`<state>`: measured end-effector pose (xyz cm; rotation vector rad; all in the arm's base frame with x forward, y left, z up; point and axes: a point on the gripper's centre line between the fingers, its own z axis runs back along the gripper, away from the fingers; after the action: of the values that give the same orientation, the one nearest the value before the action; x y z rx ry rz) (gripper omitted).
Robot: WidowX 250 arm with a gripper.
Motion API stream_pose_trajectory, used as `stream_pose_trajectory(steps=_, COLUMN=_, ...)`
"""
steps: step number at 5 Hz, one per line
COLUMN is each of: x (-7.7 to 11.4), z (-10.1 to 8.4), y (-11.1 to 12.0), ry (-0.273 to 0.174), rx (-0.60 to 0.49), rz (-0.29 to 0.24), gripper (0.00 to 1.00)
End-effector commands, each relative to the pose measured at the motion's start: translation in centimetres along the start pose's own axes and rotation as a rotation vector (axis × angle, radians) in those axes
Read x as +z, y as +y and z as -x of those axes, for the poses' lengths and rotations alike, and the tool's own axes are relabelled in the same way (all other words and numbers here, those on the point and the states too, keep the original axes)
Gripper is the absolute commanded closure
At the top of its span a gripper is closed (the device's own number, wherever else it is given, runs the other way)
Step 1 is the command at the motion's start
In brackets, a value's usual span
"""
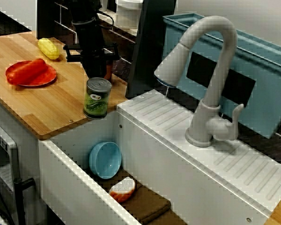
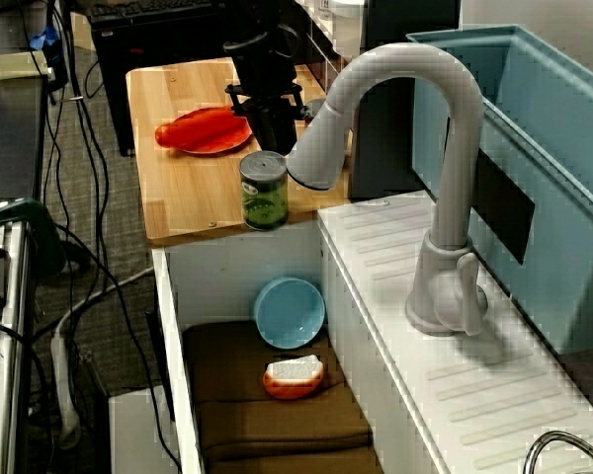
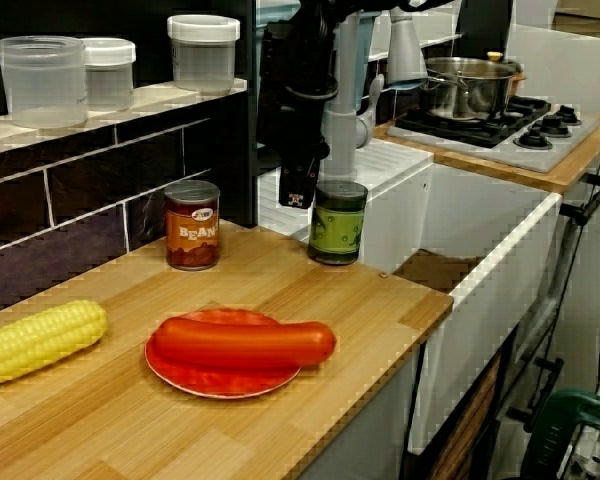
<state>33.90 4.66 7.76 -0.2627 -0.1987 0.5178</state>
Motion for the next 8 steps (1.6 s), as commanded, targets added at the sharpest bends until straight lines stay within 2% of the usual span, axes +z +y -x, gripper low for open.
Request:
stream_pose_trajectory(steps=1, x=2.2, z=1.6, y=-0.5, ry=-0.04, rx=-0.042, rz=0.029, gripper=1.0)
stream_pose_trajectory(steps=3, x=2.1, z=0.8, y=0.0, ry=-0.037, rx=-0.025, rz=0.018, gripper=1.0)
stream_pose_trajectory(steps=4, x=2.6, z=0.0, y=0.8, ry=0.005, rx=-0.018, rz=0.017, gripper=1.0)
stream_pose_trajectory(steps=6, x=3.5, z=-0.9, y=2.5, ry=0.03, rx=-0.015, rz=-0.03, gripper=1.0)
stream_pose_trajectory(steps=7, x=3.9, z=-1.2, y=3.4, ry=0.026, rx=-0.027, rz=-0.061, gripper=1.0)
stream_pose_trajectory(steps=8, x=4.1, z=-1.2, y=3.9, ry=0.013, rx=-0.043, rz=-0.092, gripper=0.0)
